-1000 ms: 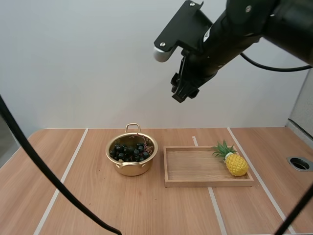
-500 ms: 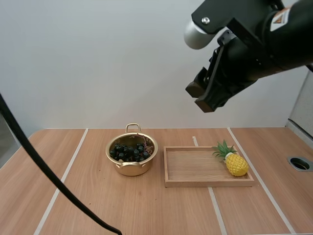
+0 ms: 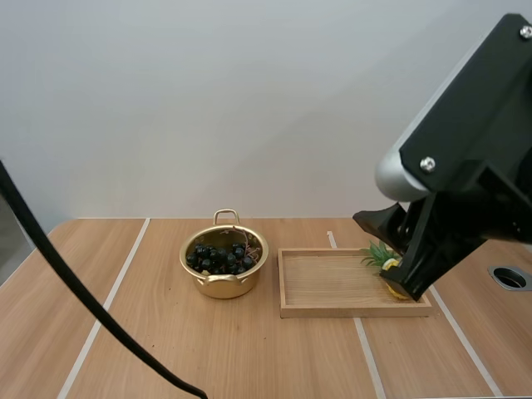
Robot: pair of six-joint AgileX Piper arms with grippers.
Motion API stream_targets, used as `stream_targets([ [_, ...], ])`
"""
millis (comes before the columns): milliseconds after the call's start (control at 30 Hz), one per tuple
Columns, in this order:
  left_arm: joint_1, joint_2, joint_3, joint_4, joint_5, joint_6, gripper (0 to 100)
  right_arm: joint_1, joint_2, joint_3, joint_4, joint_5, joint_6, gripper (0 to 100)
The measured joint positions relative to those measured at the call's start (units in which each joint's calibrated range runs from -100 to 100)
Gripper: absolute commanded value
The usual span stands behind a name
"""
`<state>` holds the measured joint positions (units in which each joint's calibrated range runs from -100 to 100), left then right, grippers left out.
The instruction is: Open the pot, put the grape inside, and close it
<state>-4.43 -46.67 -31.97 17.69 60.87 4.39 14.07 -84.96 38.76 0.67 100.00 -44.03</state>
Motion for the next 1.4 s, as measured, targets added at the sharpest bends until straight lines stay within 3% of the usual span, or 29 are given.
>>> stream_targets([
  [67,0.00,0.0,0.0,0.0,0.2,0.0,0,0.0,-1.4,1.9,0.3,0.0,0.1,73],
  [167,0.00,0.0,0.0,0.0,1.9,0.0,0,0.0,-3.0,4.8,1.1,0.0,0.6,22],
  [200,0.00,0.0,0.0,0.0,2.7,0.0,0,0.0,-3.6,5.7,1.6,0.0,0.9,0],
  [567,0.00,0.0,0.0,-0.2,11.5,0.0,0,0.0,-9.4,7.9,4.5,0.0,7.6,0],
  [900,0.00,3.5,0.9,-7.5,34.4,2.1,0,0.0,-11.3,7.9,4.8,0.0,11.0,0],
  [1400,0.00,6.9,26.0,-16.5,39.1,13.6,0,0.0,-11.3,7.9,6.0,0.0,11.3,0],
])
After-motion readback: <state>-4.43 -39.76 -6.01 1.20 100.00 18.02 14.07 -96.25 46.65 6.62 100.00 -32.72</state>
